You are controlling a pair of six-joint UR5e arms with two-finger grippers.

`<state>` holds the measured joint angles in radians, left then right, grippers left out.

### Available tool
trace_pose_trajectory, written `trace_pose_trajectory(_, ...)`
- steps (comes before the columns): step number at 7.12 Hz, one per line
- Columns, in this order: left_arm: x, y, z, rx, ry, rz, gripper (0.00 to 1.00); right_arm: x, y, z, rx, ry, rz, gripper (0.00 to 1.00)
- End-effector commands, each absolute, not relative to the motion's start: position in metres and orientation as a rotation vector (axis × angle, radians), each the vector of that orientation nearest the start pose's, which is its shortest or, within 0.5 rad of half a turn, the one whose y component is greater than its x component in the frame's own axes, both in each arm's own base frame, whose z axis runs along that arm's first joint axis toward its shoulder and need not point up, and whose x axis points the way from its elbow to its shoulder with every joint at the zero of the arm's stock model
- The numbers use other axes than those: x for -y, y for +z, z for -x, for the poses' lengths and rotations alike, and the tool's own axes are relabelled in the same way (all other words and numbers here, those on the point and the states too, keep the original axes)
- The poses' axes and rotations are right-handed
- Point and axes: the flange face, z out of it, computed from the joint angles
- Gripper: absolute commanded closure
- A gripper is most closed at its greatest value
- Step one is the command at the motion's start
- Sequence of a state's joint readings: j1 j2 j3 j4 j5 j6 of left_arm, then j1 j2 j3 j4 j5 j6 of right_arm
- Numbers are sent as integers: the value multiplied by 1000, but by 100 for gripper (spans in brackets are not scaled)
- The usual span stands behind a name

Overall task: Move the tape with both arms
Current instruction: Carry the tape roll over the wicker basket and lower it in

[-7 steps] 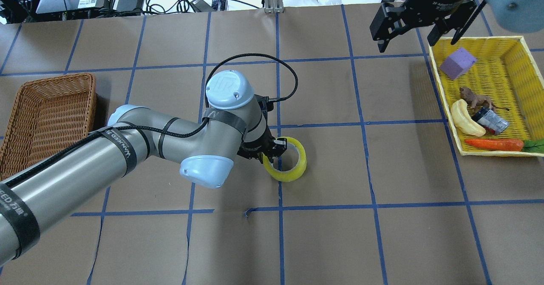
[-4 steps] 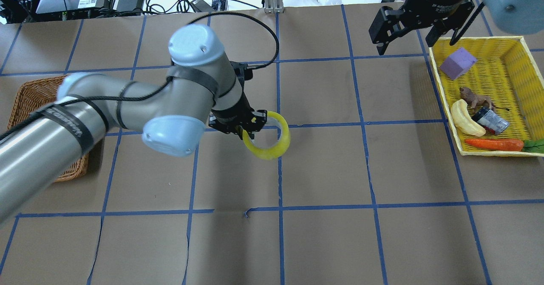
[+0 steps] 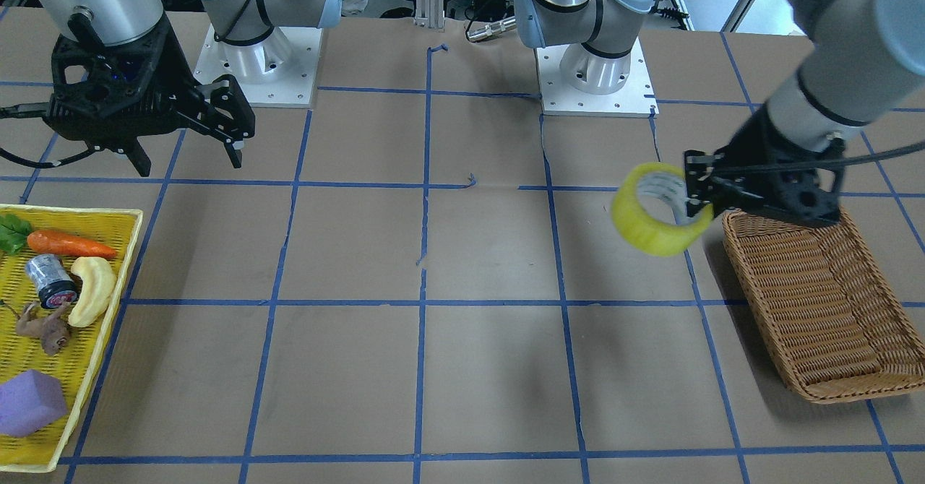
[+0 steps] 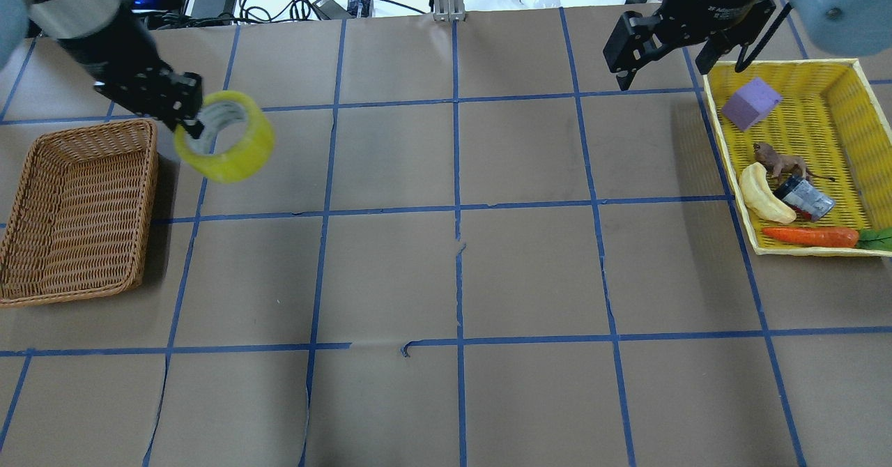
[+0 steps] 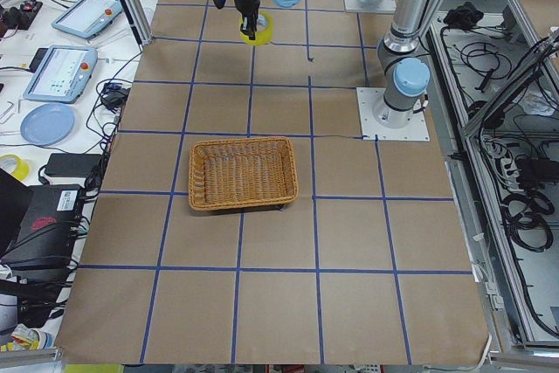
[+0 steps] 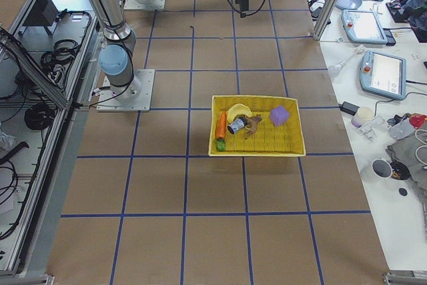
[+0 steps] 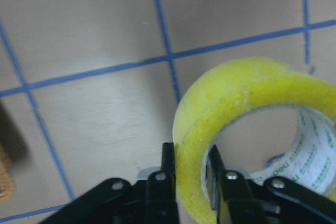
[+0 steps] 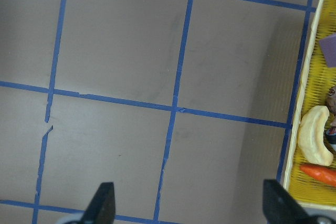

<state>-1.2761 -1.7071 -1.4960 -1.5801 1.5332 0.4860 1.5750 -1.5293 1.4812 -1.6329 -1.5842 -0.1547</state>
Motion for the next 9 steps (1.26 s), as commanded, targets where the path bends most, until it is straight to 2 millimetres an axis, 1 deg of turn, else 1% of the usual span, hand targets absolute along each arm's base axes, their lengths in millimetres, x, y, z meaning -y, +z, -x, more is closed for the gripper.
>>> trace_pose_trajectory(1, 570, 423, -164, -3143, -6, -341, 100, 520, 522, -134, -3152, -185, 241, 0)
trace_pose_trajectory(2, 580, 394, -203, -3132, -6, -420, 100, 520, 521, -134, -3151, -180, 241, 0)
trace_pose_trajectory(3, 589, 373, -243, -3097, -60, -431, 100, 519, 522, -134, -3154, -184, 241, 0)
trace_pose_trajectory(4, 588, 342, -274, -3115, -19, -486, 100, 519, 522, -133, -3159, -184, 238, 0)
trace_pose_trajectory(5, 589, 318, -300, -3108, -26, -512, 100, 519, 521, -134, -3160, -182, 241, 0)
trace_pose_trajectory(6, 589, 290, -310, -3098, -22, -586, 100, 519, 521, -134, -3160, -182, 241, 0)
trace_pose_trajectory(7, 588, 282, -310, -3109, -11, -603, 98, 520, 521, -134, -3160, -179, 241, 0)
trace_pose_trajectory(8, 584, 276, -306, -3132, -10, -578, 44, 520, 521, -134, -3161, -179, 241, 0)
trace_pose_trajectory(9, 580, 274, -302, -3145, -17, -552, 5, 520, 521, -134, -3161, -179, 241, 0)
